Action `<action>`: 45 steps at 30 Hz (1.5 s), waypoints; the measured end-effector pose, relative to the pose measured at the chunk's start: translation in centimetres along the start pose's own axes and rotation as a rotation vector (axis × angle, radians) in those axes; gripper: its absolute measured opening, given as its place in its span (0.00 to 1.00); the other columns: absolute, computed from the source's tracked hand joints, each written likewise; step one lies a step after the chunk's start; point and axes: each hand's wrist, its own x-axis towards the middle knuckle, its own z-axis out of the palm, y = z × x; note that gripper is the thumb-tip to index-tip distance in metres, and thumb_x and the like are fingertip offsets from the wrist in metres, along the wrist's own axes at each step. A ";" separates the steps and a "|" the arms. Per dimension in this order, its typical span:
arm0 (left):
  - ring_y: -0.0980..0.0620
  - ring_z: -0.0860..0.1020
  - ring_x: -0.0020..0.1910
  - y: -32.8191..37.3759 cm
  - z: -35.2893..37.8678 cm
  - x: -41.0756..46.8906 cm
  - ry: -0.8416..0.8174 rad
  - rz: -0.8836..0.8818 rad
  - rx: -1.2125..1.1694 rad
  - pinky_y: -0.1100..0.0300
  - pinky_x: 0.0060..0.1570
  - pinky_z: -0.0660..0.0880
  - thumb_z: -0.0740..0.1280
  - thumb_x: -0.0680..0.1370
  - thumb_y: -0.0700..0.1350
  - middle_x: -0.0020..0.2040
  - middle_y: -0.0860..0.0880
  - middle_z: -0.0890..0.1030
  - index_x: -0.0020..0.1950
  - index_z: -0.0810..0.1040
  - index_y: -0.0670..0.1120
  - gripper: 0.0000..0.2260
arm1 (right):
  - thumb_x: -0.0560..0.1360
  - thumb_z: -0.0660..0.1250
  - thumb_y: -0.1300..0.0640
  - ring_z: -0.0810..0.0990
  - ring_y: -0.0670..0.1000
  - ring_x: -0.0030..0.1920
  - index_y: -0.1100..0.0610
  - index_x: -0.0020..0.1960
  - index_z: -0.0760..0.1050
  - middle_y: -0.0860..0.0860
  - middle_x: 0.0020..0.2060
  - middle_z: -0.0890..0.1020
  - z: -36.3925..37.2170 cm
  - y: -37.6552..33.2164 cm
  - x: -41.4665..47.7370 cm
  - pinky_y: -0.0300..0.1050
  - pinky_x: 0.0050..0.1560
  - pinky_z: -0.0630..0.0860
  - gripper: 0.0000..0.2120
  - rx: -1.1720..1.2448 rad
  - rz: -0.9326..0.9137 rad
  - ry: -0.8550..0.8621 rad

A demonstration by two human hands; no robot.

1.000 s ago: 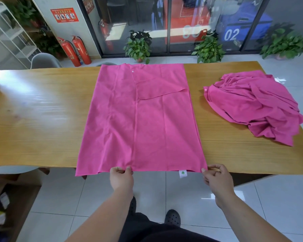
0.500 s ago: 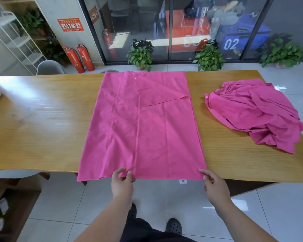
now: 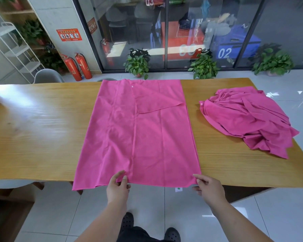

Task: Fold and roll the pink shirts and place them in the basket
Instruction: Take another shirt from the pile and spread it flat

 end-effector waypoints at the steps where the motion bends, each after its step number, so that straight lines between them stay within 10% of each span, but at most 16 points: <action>1: 0.48 0.80 0.39 0.0 0.0 0.1 -0.005 -0.002 -0.004 0.51 0.45 0.81 0.68 0.84 0.40 0.50 0.42 0.83 0.60 0.83 0.53 0.10 | 0.84 0.65 0.64 0.89 0.53 0.39 0.52 0.57 0.87 0.51 0.43 0.89 -0.1 0.2 0.1 0.58 0.49 0.86 0.13 -0.001 0.026 0.016; 5: 0.48 0.80 0.39 -0.2 -0.1 0.5 -0.008 -0.011 -0.016 0.51 0.45 0.80 0.68 0.85 0.39 0.49 0.41 0.83 0.60 0.84 0.54 0.11 | 0.85 0.64 0.63 0.88 0.53 0.38 0.50 0.59 0.87 0.54 0.45 0.89 0.6 -2.5 0.1 0.51 0.43 0.84 0.15 0.181 0.115 0.052; 11: 0.47 0.80 0.39 -0.3 0.0 0.9 0.056 -0.013 -0.026 0.50 0.46 0.82 0.68 0.85 0.40 0.50 0.42 0.83 0.61 0.84 0.53 0.09 | 0.86 0.63 0.62 0.85 0.48 0.39 0.43 0.62 0.85 0.45 0.46 0.84 1.2 -9.2 -2.9 0.40 0.44 0.80 0.18 -0.026 -0.586 0.126; 18: 0.49 0.83 0.38 -1.0 0.1 0.8 0.061 -0.026 0.043 0.48 0.48 0.84 0.67 0.85 0.42 0.52 0.44 0.85 0.61 0.84 0.55 0.10 | 0.85 0.62 0.62 0.87 0.51 0.36 0.52 0.63 0.85 0.48 0.43 0.87 0.7 -2.9 -0.2 0.50 0.40 0.79 0.15 -0.063 0.082 0.118; 25: 0.48 0.84 0.41 -1.2 -0.5 1.0 0.118 -0.035 0.009 0.50 0.48 0.84 0.66 0.86 0.41 0.54 0.46 0.84 0.65 0.83 0.57 0.13 | 0.87 0.61 0.61 0.83 0.49 0.42 0.44 0.69 0.81 0.42 0.50 0.82 1.5 -8.3 -3.6 0.41 0.43 0.78 0.18 -0.116 -0.647 0.105; 31: 0.50 0.86 0.39 -2.2 -0.7 0.8 0.055 -0.025 0.080 0.48 0.49 0.83 0.67 0.85 0.40 0.53 0.47 0.85 0.67 0.82 0.58 0.16 | 0.86 0.63 0.60 0.80 0.51 0.34 0.44 0.60 0.85 0.52 0.38 0.86 -0.8 0.0 -0.2 0.46 0.34 0.75 0.16 -0.062 0.022 0.135; 45: 0.51 0.88 0.50 -1.3 -1.8 -1.0 -0.035 -0.133 0.011 0.50 0.51 0.83 0.68 0.85 0.42 0.58 0.50 0.86 0.68 0.80 0.60 0.16 | 0.84 0.69 0.57 0.82 0.49 0.65 0.40 0.60 0.86 0.44 0.65 0.83 1.8 3.1 -3.3 0.54 0.70 0.76 0.14 0.290 0.109 -0.162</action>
